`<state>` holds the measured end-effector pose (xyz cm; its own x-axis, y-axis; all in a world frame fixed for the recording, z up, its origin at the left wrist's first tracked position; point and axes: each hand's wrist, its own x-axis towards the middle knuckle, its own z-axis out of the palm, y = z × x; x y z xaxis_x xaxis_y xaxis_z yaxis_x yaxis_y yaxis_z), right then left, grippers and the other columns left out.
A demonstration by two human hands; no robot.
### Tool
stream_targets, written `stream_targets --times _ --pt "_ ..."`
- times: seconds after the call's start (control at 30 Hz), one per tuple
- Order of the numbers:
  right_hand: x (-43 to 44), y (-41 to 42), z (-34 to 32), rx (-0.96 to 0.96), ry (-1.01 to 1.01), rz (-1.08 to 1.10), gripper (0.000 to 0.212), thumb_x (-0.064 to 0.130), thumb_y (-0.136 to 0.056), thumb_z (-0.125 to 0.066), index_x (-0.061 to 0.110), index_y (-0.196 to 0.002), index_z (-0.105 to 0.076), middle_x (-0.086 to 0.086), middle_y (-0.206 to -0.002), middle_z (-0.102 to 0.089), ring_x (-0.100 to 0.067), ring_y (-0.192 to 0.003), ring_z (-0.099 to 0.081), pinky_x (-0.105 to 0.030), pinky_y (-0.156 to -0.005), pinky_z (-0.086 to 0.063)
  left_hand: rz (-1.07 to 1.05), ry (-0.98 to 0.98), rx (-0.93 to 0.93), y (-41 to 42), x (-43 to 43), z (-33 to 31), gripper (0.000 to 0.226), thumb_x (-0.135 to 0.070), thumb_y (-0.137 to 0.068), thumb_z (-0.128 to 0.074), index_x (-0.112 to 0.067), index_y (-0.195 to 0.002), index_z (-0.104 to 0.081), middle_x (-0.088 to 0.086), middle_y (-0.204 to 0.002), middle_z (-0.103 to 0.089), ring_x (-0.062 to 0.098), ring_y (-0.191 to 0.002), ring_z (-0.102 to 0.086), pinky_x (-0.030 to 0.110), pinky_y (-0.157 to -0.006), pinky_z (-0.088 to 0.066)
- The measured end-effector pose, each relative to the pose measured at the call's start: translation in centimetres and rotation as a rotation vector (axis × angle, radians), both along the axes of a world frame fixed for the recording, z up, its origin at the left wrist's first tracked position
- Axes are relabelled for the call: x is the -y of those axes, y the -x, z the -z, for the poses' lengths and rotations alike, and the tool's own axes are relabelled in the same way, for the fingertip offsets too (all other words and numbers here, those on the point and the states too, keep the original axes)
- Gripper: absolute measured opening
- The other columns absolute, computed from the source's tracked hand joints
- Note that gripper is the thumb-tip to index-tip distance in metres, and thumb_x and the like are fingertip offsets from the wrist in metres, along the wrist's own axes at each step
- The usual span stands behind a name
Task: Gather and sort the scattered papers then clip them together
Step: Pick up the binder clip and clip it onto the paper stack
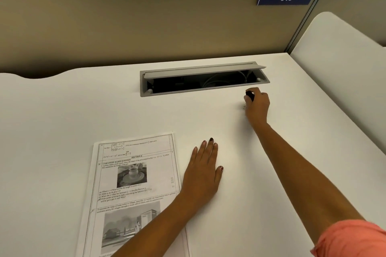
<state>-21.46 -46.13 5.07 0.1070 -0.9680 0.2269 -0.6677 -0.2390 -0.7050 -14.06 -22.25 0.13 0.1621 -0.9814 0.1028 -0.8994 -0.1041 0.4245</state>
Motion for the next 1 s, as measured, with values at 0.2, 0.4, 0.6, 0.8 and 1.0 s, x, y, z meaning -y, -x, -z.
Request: stream_targets --times 0.2,0.4,0.6,0.8,1.0 --pt "-10.9 0.1 -4.5 0.455 -0.218 -0.078 0.016 0.027 -0.087 -0.063 0.024 -0.102 -0.067 0.000 -0.088 -0.071 -0.019 -0.082 -0.070 -0.023 -0.077 -0.049 -0.255 0.245 -0.704 -0.7 -2.5 -5.6 0.023 -0.014 -0.092 -0.052 -0.019 -0.110 -0.066 -0.007 -0.115 -0.065 0.004 -0.109 -0.059 0.007 -0.089 -0.040" --pt "-22.6 -0.5 -6.0 0.615 -0.390 -0.125 0.015 0.030 -0.087 -0.065 0.027 -0.101 -0.067 0.004 -0.087 -0.072 -0.007 -0.074 -0.070 -0.015 -0.070 -0.047 -0.358 0.407 -0.718 -2.4 -7.4 -9.7 0.015 -0.014 -0.088 -0.059 -0.021 -0.096 -0.070 -0.013 -0.094 -0.070 0.001 -0.085 -0.066 0.014 -0.074 -0.052" --pt "-28.2 -1.1 -6.9 0.575 -0.390 -0.144 0.017 0.033 -0.088 -0.063 0.032 -0.105 -0.065 0.011 -0.091 -0.071 -0.005 -0.083 -0.068 -0.002 -0.061 -0.046 -0.411 0.392 -0.774 -3.1 -12.5 -11.2 0.017 -0.019 -0.081 -0.068 -0.035 -0.087 -0.068 -0.017 -0.084 -0.071 0.002 -0.079 -0.068 0.009 -0.069 -0.050" --pt "-31.7 -0.8 -8.5 0.534 -0.361 -0.235 0.016 0.030 -0.088 -0.064 0.029 -0.103 -0.066 0.011 -0.090 -0.071 -0.004 -0.082 -0.068 0.000 -0.062 -0.044 -0.454 0.449 -0.761 -2.8 -16.4 -12.1 0.014 -0.016 -0.078 -0.071 -0.018 -0.091 -0.073 -0.007 -0.087 -0.072 0.005 -0.085 -0.067 0.013 -0.075 -0.053" --pt "-33.5 -0.7 -9.9 0.504 -0.392 -0.370 0.016 0.029 -0.089 -0.061 0.028 -0.104 -0.068 0.006 -0.088 -0.072 -0.002 -0.074 -0.067 -0.012 -0.070 -0.051 -0.453 0.521 -0.729 -2.7 -19.0 -13.6 0.012 -0.015 -0.079 -0.070 -0.016 -0.091 -0.071 -0.005 -0.089 -0.072 0.009 -0.085 -0.068 0.015 -0.078 -0.053"
